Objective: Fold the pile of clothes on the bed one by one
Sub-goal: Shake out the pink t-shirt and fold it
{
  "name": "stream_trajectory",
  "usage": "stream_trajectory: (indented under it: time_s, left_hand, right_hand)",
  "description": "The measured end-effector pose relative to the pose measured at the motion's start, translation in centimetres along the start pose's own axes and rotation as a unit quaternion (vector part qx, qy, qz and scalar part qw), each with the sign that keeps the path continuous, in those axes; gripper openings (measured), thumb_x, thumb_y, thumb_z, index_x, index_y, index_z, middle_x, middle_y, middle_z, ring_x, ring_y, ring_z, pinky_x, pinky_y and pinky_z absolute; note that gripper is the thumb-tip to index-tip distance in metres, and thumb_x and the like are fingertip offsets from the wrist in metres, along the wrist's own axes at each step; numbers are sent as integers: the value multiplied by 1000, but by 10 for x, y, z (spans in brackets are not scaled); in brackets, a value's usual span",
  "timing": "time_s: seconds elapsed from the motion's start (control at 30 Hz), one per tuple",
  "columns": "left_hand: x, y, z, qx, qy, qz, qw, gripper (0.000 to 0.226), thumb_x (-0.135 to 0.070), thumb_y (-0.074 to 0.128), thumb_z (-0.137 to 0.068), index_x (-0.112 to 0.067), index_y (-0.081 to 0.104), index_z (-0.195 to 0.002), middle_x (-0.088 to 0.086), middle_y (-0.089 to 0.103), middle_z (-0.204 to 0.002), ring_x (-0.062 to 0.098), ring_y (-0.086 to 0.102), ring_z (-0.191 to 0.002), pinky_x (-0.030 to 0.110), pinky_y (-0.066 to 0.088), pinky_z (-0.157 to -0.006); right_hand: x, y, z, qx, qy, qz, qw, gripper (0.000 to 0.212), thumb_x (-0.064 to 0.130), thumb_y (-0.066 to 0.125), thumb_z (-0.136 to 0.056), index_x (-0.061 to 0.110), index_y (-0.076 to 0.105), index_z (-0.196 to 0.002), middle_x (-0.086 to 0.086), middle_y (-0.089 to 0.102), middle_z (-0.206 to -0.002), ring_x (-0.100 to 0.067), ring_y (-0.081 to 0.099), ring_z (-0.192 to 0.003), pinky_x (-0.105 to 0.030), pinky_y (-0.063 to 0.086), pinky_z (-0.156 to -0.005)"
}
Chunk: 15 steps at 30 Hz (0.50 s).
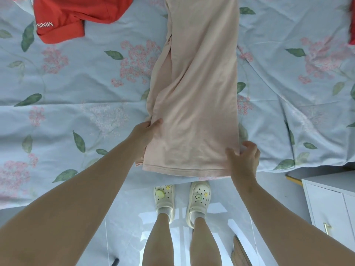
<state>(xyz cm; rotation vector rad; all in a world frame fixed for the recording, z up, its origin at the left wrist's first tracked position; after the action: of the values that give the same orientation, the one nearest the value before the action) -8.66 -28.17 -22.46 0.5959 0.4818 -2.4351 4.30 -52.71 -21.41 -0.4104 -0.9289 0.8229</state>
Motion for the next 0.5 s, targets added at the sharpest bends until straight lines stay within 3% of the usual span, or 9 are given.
stream_trajectory:
  time_s: [0.07,0.13,0.2,0.27,0.33,0.4,0.5]
  left_hand:
    - [-12,-1,-3,-42,56,-63,996,24,-28,55,-93,-14,61,-111,6,64,-103,26,60,-95,36,49,-89]
    - [-19,-9,-4,-114,97,-116,982,13,-17,50,-91,-13,60,-97,3,58,-84,23,53,-80,30,43,-70]
    - [-14,-16,-7,-156,76,-170,970,9,-11,47,-87,-11,56,-89,3,52,-75,24,48,-73,30,36,-63]
    - [-14,-15,-8,-146,41,-201,968,1,-11,53,-83,-13,52,-83,4,51,-73,25,48,-70,30,37,-62]
    - [-26,-8,-13,-130,53,-181,973,15,-21,59,-83,-15,49,-92,1,51,-73,20,49,-66,28,36,-57]
    - [-49,0,-23,-144,83,-171,971,27,-31,55,-88,-16,47,-109,-3,48,-74,13,47,-64,28,36,-55]
    - [-87,12,-42,-145,126,-214,958,34,-32,44,-93,-3,52,-109,5,44,-69,25,48,-63,31,35,-51]
  right_hand:
    - [4,2,-11,16,-1,41,999,42,22,58,-86,12,43,-124,-8,51,-121,-31,46,-114,-43,41,-92]
    - [5,7,-22,55,1,49,997,15,12,53,-87,12,49,-102,-9,59,-101,-30,53,-97,-33,40,-73]
    - [1,7,-31,62,18,71,995,7,5,48,-86,12,48,-86,-12,57,-95,-29,52,-86,-29,33,-60]
    - [1,5,-35,54,37,73,995,8,6,48,-84,13,45,-80,-13,52,-97,-25,47,-77,-28,33,-55]
    - [11,4,-38,35,33,76,996,12,15,53,-82,12,45,-90,-10,45,-101,-26,44,-86,-33,41,-71]
    - [26,5,-45,24,12,72,997,26,17,55,-79,13,42,-101,-7,41,-105,-28,40,-98,-42,39,-90]
    - [46,14,-64,37,18,60,997,33,27,58,-80,19,39,-106,-6,39,-112,-30,40,-109,-48,38,-96]
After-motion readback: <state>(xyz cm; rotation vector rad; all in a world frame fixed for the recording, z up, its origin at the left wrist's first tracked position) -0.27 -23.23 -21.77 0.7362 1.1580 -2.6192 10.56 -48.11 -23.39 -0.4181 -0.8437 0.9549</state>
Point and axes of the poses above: each hand's wrist, its own z-axis away from the middle knuckle, its own y-axis out of the palm, x = y × z, the point moved 5 cm from there along -z, towards the middle knuckle
